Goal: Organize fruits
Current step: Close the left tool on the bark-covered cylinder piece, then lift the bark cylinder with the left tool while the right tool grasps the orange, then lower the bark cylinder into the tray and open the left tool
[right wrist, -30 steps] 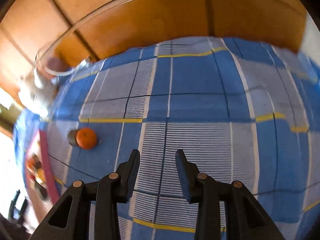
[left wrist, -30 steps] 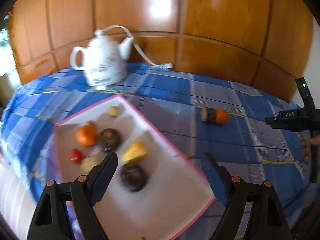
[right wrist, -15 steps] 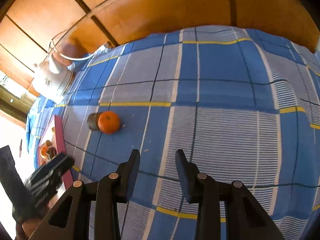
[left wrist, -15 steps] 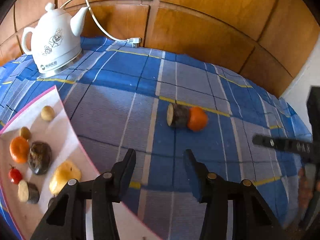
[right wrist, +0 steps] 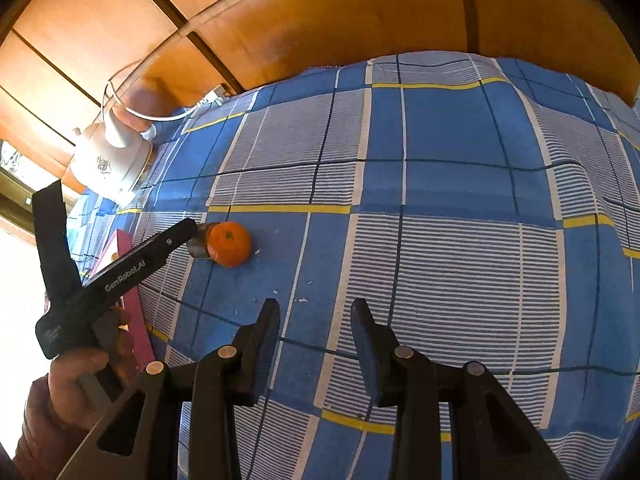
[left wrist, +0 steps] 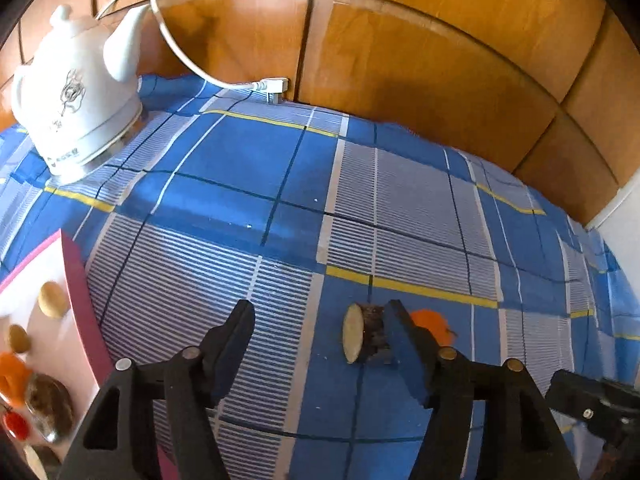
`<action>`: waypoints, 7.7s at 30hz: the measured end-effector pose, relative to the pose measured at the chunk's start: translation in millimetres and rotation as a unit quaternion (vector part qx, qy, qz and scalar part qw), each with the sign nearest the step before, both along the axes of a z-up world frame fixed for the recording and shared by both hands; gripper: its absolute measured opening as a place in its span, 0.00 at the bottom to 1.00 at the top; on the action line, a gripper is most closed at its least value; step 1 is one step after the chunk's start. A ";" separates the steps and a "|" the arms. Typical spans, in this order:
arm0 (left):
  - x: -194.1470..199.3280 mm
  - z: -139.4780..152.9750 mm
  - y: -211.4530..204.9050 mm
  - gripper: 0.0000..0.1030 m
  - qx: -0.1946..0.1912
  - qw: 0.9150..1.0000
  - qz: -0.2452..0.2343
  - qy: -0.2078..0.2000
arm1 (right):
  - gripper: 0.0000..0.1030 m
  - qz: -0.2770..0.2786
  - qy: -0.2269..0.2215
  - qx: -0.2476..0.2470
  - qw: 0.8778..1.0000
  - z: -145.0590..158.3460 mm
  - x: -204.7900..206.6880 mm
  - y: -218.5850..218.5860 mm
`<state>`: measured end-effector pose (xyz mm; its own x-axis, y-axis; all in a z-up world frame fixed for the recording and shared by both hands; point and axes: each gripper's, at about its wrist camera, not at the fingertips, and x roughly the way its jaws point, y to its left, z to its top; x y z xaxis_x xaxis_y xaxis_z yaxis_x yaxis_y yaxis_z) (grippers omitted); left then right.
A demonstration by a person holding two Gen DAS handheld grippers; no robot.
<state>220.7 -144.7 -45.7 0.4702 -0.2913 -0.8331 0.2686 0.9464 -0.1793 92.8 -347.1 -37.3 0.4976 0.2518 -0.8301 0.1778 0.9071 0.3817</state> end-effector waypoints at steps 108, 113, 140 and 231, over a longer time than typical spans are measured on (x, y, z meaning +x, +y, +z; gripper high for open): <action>-156.8 -32.5 -51.3 0.41 0.072 0.977 -0.145 -0.137 | 0.36 0.013 -0.009 -0.012 1.000 2.3 -4.9 5.3; -157.9 -32.5 -50.9 0.41 0.071 0.977 -0.145 -0.138 | 0.36 0.023 -0.010 -0.009 1.000 0.8 -3.9 8.7; -153.2 -33.4 -48.0 0.41 0.054 0.979 -0.144 -0.134 | 0.36 0.164 0.006 -0.053 0.985 -12.3 56.2 69.5; -167.2 14.9 230.2 0.53 0.042 0.976 0.199 -0.083 | 0.38 0.188 -0.013 -0.215 0.958 -30.3 9.7 65.3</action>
